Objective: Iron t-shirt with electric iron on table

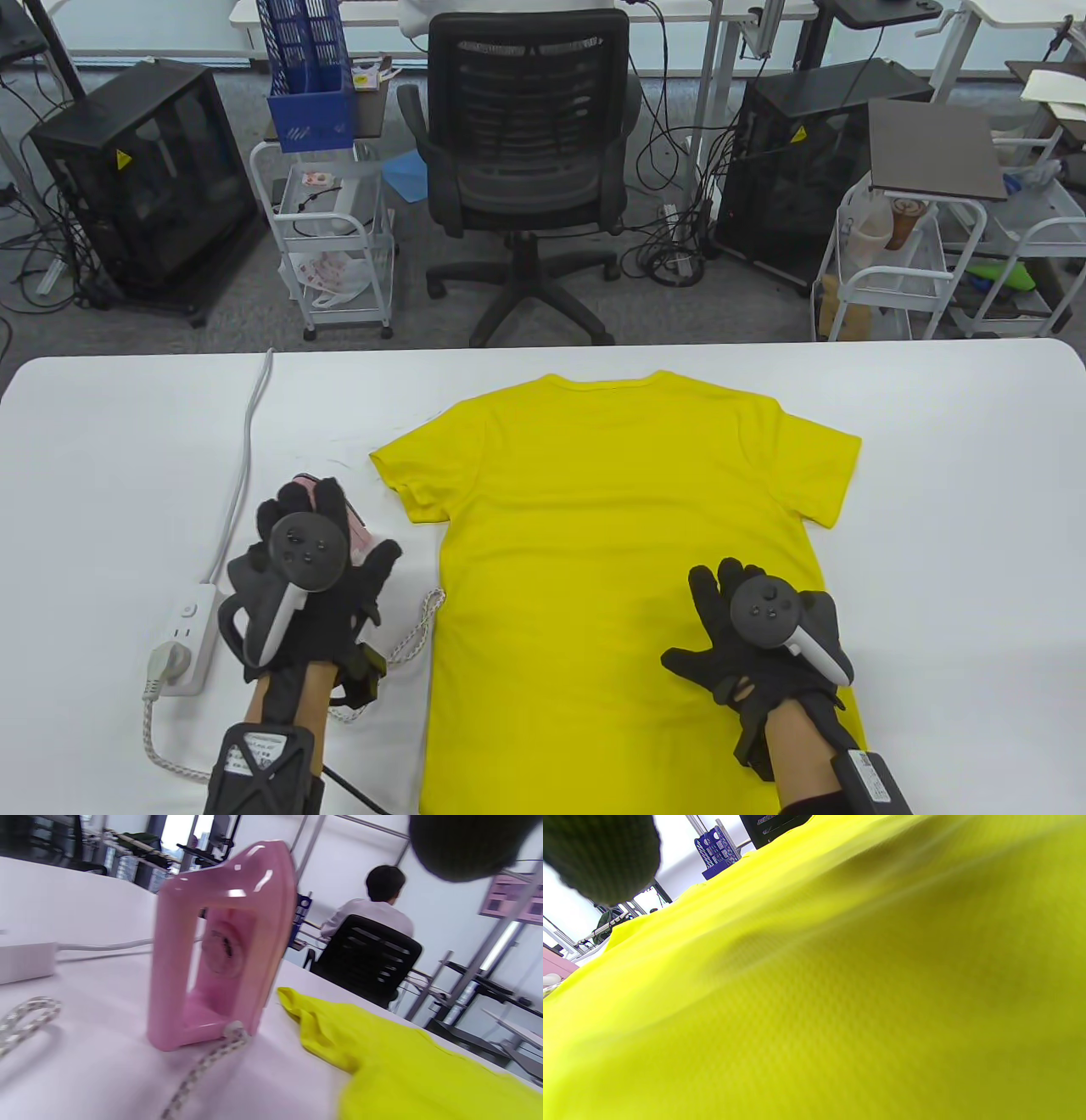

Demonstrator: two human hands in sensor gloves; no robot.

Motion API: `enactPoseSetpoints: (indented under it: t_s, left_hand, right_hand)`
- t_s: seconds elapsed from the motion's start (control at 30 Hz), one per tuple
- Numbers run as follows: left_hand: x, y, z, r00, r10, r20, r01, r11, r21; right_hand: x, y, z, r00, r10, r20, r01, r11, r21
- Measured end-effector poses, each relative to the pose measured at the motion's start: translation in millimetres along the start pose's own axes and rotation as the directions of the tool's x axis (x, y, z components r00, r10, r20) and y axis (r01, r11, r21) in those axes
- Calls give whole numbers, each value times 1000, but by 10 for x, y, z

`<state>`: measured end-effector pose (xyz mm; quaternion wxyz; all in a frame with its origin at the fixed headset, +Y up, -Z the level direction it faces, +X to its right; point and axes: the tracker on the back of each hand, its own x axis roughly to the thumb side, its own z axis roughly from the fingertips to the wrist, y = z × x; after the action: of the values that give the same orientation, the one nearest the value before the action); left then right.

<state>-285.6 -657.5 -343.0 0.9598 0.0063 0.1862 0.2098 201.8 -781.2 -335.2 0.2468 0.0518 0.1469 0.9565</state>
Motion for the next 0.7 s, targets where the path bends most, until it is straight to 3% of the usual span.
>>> enactPoseSetpoints:
  t_s: [0.1,0.23,0.4,0.53,0.7]
  left_hand:
    - [-320,-53,-177,988,59,-144,-64,997,-33]
    - [-613,-197,-336,953,186,-240,-206,977,-62]
    - [-741,-356,-459,936,223,-274,-259,960,-104]
    - [-789,-412,-513,911,310,-273,-344,936,-82]
    - [-651,-319,-536,858,491,-153,-506,859,-77]
  right_hand:
    - [-11,-9,8,1000,-5,-2,5,1000,-4]
    - [-48,-39,18,1000,-25,-3,24,999,-30]
    - [-95,-61,22,999,-31,-10,31,999,-36]
    - [-109,-62,26,999,-33,-13,33,999,-31]
    - [-104,-67,37,999,-40,-15,40,999,-23]
